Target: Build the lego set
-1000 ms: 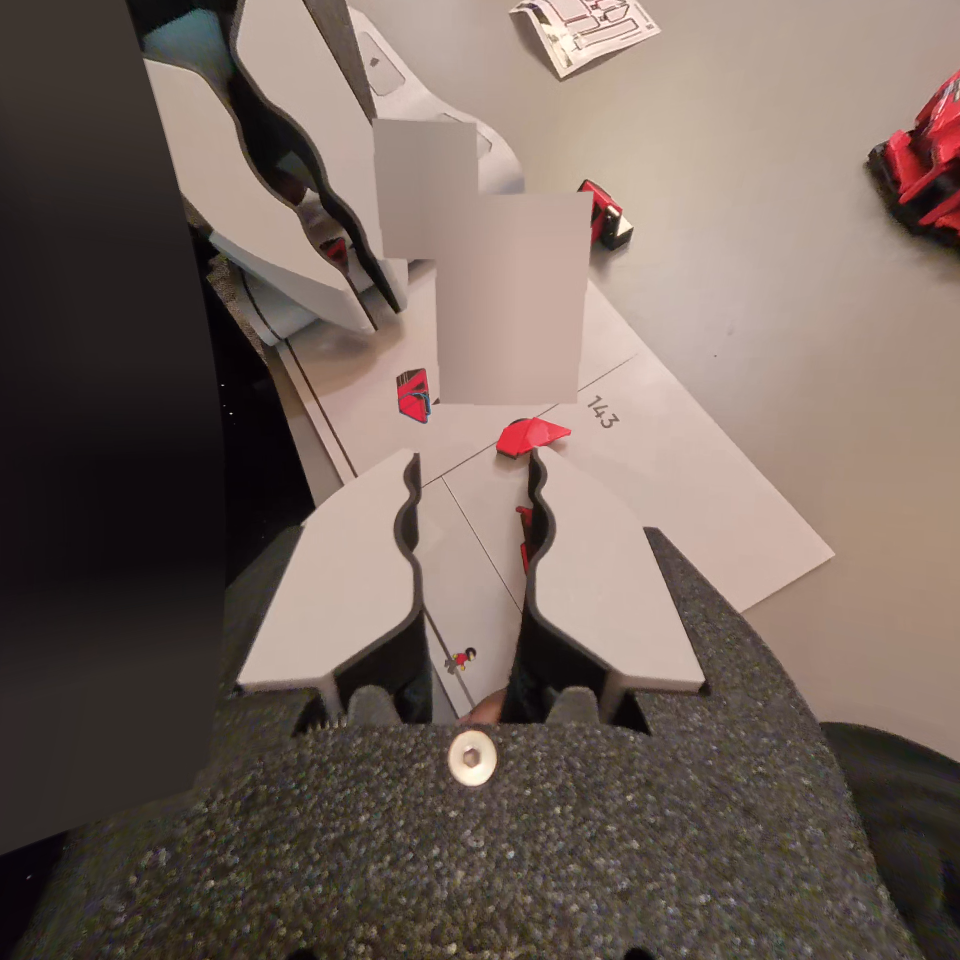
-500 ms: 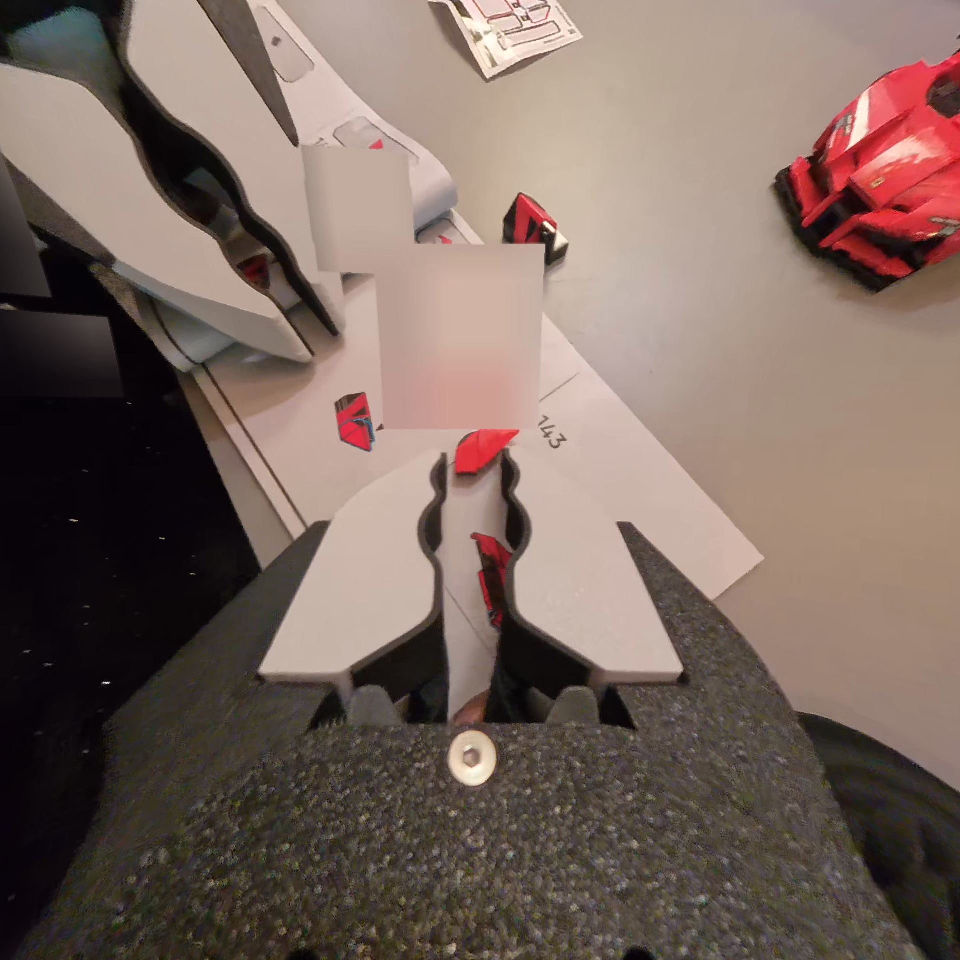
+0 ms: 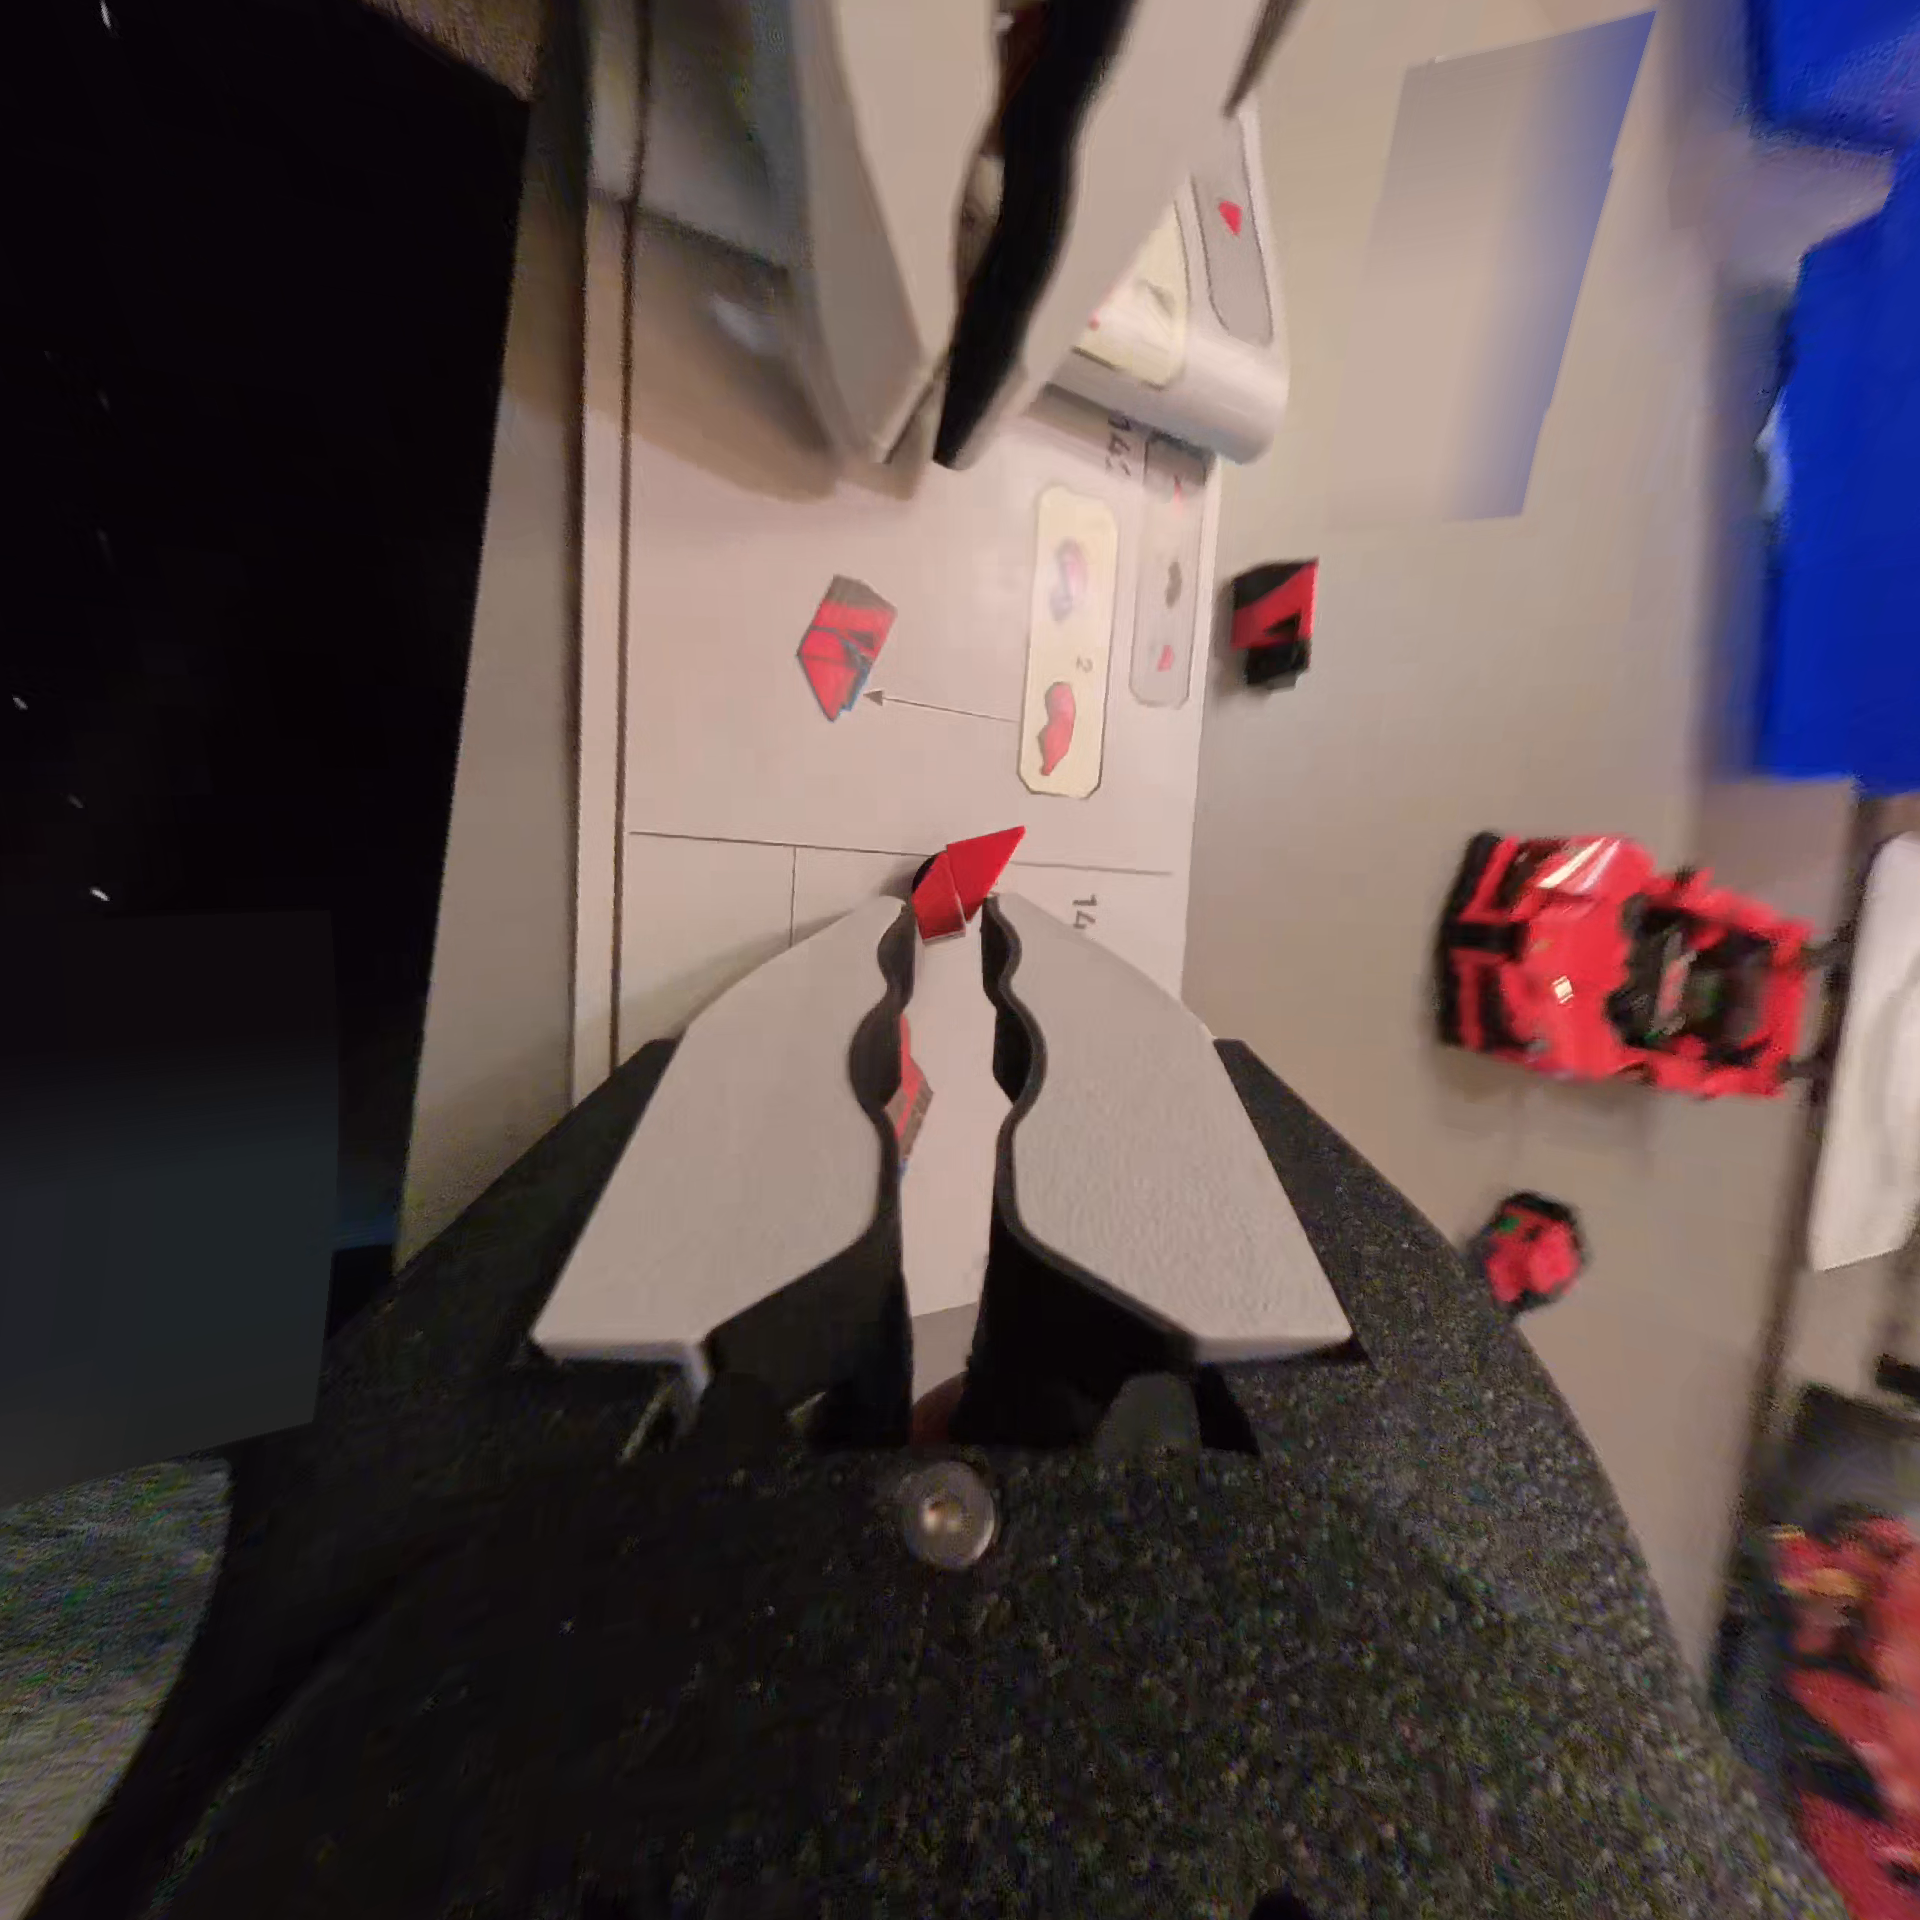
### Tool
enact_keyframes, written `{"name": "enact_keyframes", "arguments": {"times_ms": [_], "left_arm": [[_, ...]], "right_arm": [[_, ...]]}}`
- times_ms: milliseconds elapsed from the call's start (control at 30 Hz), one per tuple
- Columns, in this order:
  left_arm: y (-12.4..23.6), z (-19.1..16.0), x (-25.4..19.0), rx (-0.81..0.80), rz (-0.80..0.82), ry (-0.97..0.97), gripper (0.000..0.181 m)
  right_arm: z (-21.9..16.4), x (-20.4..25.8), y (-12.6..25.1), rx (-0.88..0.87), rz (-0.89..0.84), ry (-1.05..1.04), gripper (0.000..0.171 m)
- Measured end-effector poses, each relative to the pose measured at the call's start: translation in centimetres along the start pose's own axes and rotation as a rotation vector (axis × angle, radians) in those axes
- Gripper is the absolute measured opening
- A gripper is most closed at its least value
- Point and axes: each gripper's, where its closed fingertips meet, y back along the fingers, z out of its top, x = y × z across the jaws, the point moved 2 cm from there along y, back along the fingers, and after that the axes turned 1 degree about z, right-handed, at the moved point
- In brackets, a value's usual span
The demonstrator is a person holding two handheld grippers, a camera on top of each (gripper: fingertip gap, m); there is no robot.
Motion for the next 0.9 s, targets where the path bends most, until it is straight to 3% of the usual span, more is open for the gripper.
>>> {"name": "enact_keyframes", "arguments": {"times_ms": [467,900], "left_arm": [[-0.2,0.9,-1.2,-0.041,-0.029,-0.032,0.009],[-0.3,1.1,-1.5,-0.046,-0.026,-0.045,0.009]], "right_arm": [[2.1,1.1,0.5,-0.172,0.03,-0.014,0.012],[2.3,1.0,0.9,-0.281,-0.07,-0.325,0.012]]}}
